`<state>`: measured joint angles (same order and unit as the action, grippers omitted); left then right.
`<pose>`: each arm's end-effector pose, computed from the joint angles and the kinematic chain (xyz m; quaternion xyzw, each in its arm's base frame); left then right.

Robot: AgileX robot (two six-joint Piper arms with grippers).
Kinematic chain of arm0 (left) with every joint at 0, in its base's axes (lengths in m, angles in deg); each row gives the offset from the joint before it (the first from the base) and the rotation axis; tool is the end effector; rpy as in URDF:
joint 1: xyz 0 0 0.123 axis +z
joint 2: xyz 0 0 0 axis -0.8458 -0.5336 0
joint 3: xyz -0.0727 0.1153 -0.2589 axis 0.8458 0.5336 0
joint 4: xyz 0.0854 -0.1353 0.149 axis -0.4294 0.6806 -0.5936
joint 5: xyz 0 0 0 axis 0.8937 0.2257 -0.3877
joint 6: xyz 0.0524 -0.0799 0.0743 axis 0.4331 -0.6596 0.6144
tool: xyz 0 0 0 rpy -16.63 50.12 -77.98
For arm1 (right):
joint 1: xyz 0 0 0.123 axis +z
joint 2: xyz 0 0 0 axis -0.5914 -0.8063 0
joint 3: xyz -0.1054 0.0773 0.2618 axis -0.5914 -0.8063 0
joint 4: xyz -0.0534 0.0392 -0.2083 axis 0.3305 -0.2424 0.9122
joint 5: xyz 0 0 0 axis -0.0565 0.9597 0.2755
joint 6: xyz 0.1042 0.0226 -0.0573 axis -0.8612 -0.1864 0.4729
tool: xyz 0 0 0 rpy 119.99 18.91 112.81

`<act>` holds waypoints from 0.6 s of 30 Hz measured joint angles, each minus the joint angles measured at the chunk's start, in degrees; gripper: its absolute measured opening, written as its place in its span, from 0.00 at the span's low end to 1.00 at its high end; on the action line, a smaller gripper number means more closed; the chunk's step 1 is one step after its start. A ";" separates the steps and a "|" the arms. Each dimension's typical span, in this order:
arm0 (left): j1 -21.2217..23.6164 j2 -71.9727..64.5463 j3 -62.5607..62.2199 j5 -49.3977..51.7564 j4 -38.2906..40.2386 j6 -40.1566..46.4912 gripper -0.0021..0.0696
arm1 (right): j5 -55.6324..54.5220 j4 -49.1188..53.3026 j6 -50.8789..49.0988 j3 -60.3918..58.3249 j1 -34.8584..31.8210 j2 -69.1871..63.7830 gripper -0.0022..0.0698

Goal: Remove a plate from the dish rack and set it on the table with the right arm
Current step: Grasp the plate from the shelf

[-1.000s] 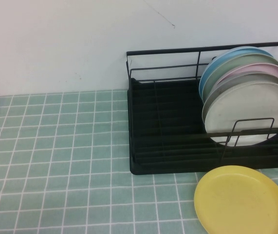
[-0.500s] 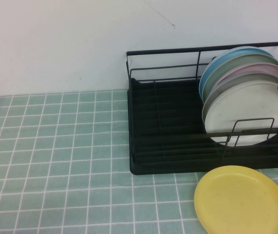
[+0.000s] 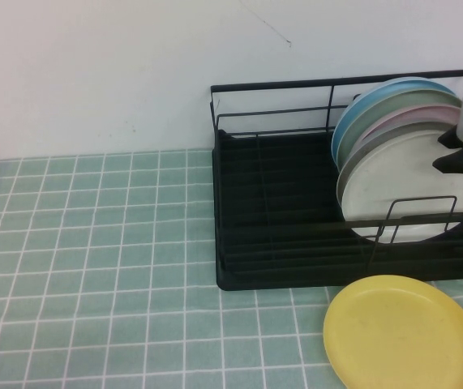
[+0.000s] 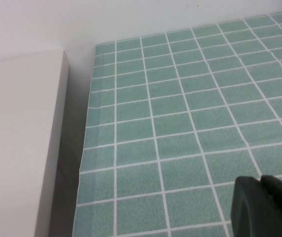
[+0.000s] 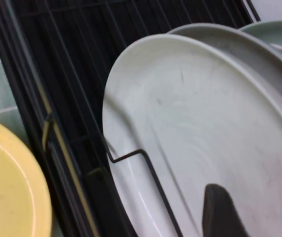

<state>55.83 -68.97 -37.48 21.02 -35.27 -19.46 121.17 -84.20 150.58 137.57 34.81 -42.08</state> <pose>0.0410 0.0032 0.1709 0.0199 0.7892 0.0185 0.6136 0.3588 0.0454 0.2728 -0.5594 0.7366 0.0070 0.3801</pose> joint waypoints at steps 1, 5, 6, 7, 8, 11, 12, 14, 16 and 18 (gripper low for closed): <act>0.00 0.00 0.00 0.00 0.00 0.00 0.02 | 0.00 0.00 0.00 0.00 0.00 0.00 0.43; 0.00 0.00 0.00 0.00 0.00 0.00 0.02 | 1.32 0.00 0.00 0.00 0.00 0.43 0.43; 0.00 0.00 0.00 0.00 0.00 0.00 0.02 | 1.68 0.00 0.00 0.00 0.00 0.93 0.43; 0.00 0.00 0.00 0.00 0.00 0.00 0.02 | 2.06 0.00 0.00 0.00 0.00 1.62 0.43; 0.00 0.00 0.00 0.00 0.00 0.00 0.02 | 2.18 0.00 0.00 0.10 0.00 2.42 0.43; 0.00 0.00 0.00 0.00 0.00 0.00 0.02 | 0.80 0.00 0.00 0.10 0.00 4.62 0.42; 0.00 0.00 0.00 0.00 0.00 0.00 0.02 | 0.06 0.00 0.00 0.10 0.00 5.02 0.42; 0.00 0.00 0.00 0.00 0.00 0.00 0.02 | -2.22 0.00 0.00 0.22 0.00 5.27 0.42; 0.00 0.00 0.00 0.00 0.00 0.00 0.02 | -3.57 0.00 0.00 0.22 0.00 4.71 0.42; 0.00 0.00 0.00 0.00 0.00 0.00 0.02 | -3.96 0.00 0.00 0.22 0.00 3.66 0.42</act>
<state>55.83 -68.97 -37.48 21.02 -35.27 -19.46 117.21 -84.20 150.58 137.79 34.81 -38.42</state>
